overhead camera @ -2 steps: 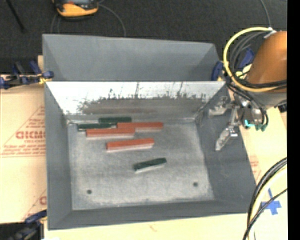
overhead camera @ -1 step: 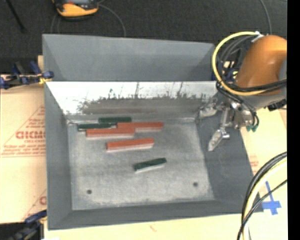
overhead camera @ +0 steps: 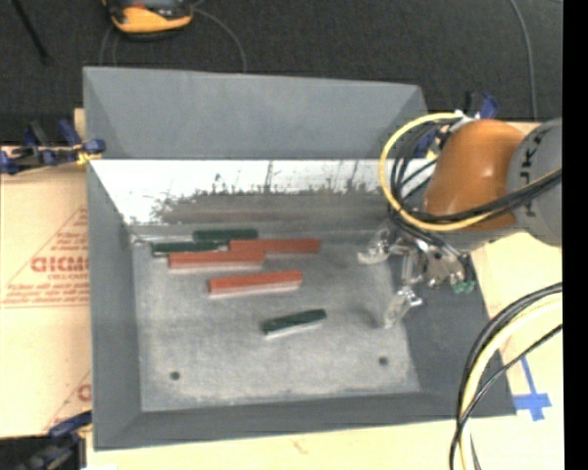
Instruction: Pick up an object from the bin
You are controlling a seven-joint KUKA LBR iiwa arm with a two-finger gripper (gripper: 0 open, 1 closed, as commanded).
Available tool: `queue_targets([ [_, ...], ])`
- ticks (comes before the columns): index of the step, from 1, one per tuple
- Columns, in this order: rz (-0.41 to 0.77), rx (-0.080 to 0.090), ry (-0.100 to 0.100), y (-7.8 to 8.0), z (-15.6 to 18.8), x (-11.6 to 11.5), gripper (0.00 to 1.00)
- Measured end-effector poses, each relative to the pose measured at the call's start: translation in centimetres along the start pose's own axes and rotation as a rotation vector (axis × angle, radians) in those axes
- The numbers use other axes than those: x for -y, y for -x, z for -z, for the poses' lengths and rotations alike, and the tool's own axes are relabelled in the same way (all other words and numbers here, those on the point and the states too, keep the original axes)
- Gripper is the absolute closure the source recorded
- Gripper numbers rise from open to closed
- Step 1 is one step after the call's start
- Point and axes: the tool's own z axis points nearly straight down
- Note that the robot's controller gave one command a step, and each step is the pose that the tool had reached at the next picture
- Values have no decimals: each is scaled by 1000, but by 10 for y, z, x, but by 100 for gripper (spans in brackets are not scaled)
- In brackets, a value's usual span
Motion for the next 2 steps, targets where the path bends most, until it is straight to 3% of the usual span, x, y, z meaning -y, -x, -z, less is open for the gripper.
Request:
queue_targets([
  [1,-43,-4,2,29,-27,-21,0],
  [2,-128,-4,1,-35,-11,-66,100],
])
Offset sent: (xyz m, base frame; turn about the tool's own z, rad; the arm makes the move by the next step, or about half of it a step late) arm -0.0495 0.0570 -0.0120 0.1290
